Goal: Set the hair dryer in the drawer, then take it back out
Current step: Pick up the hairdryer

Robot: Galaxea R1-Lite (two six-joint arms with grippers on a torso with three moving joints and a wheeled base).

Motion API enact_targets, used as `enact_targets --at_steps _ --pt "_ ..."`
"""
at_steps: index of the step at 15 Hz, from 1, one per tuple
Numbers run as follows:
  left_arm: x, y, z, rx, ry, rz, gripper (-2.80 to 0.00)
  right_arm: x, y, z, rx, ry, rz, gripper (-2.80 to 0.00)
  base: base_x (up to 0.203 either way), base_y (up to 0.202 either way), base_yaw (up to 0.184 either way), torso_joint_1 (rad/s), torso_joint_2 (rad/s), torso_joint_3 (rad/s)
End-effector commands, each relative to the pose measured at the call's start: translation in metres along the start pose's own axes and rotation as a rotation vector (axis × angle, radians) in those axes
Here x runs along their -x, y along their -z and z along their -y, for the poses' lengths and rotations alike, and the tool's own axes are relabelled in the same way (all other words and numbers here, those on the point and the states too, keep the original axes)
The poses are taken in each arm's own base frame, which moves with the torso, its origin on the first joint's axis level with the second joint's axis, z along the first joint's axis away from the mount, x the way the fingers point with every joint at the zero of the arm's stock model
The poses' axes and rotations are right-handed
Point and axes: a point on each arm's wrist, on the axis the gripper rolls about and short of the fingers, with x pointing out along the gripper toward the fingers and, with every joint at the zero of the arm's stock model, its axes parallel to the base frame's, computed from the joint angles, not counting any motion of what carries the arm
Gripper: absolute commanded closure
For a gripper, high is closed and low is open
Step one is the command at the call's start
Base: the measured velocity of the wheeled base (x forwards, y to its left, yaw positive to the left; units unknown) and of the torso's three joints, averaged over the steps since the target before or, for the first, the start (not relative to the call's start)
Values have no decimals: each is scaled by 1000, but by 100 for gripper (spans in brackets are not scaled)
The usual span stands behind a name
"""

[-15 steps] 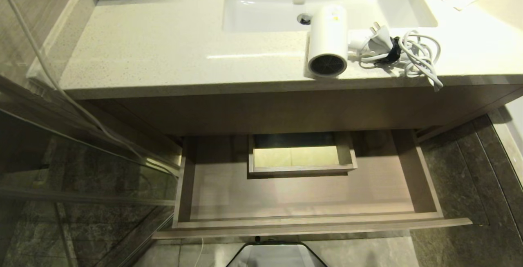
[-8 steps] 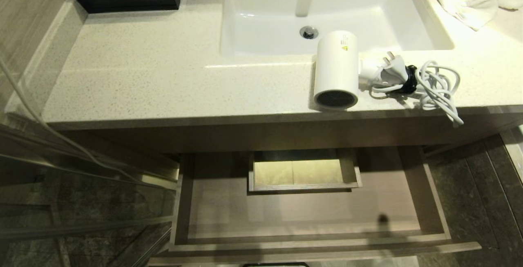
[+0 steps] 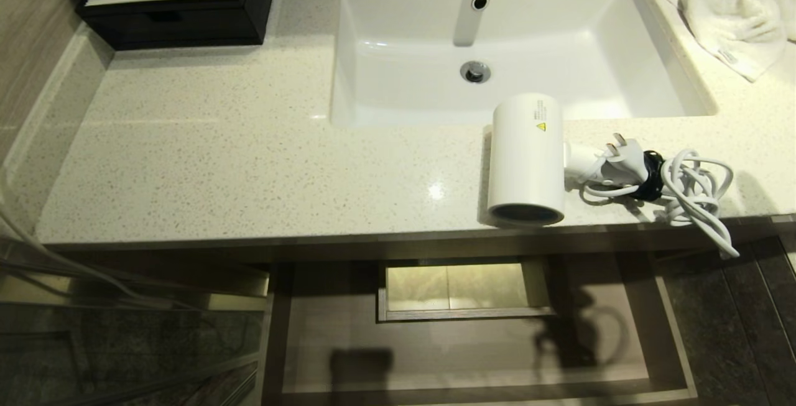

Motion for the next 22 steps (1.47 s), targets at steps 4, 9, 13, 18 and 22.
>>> enact_targets --at_steps 4,9,13,18,22 --pt "0 0 0 0 0 -1 0 -44 14 -23 13 -635 22 -280 0 0 0 13 -6 8" --pt "0 0 0 0 0 0 0 -77 35 -38 253 -980 -82 -280 0 0 0 0 0 0" --pt "0 0 0 0 0 0 0 -136 13 -29 489 -748 -67 -280 0 0 0 0 0 0" --pt "0 0 0 0 0 -1 0 -169 -9 -40 719 -722 71 -280 0 0 0 0 0 0" --pt "0 0 0 0 -1 -1 0 -160 -10 -38 729 -734 70 -280 0 0 0 0 0 0"
